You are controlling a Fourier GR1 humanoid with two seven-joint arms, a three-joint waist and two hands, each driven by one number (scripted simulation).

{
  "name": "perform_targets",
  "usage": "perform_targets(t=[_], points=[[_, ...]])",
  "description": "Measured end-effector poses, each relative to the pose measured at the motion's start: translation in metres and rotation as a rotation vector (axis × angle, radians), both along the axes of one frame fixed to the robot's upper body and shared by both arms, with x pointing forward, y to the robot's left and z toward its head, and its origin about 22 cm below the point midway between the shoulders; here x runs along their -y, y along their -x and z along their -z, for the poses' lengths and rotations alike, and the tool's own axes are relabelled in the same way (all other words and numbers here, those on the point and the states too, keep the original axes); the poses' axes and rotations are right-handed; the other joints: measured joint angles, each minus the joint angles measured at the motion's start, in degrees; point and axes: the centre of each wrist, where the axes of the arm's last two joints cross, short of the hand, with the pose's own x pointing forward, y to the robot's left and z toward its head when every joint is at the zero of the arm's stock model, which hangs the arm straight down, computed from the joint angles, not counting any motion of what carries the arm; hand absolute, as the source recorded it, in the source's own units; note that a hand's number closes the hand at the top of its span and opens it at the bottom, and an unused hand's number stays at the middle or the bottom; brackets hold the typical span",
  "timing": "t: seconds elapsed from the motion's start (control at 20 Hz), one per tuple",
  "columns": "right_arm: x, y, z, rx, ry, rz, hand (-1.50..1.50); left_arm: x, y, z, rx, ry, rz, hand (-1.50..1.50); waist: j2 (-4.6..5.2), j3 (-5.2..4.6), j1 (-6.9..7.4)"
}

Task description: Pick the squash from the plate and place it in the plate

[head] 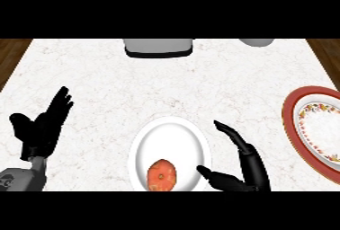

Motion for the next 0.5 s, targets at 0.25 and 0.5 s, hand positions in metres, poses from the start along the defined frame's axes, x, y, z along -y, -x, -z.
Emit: perform_targets(t=[0.25, 0.5], points=[[-0.01, 0.032, 0.022, 0.011, 0.17, -0.045, -1.5, 0.01, -0.006, 0.002, -0.012, -0.001, 0.028, 0.0, 0.18, 0.03, 0.94], [-0.012, 0.044, 0.006, -0.017, 0.3, -0.068, -1.5, 0.013, -0.013, -0.005, -0.012, -0.003, 0.034, 0.0, 0.21, 0.02, 1.29]])
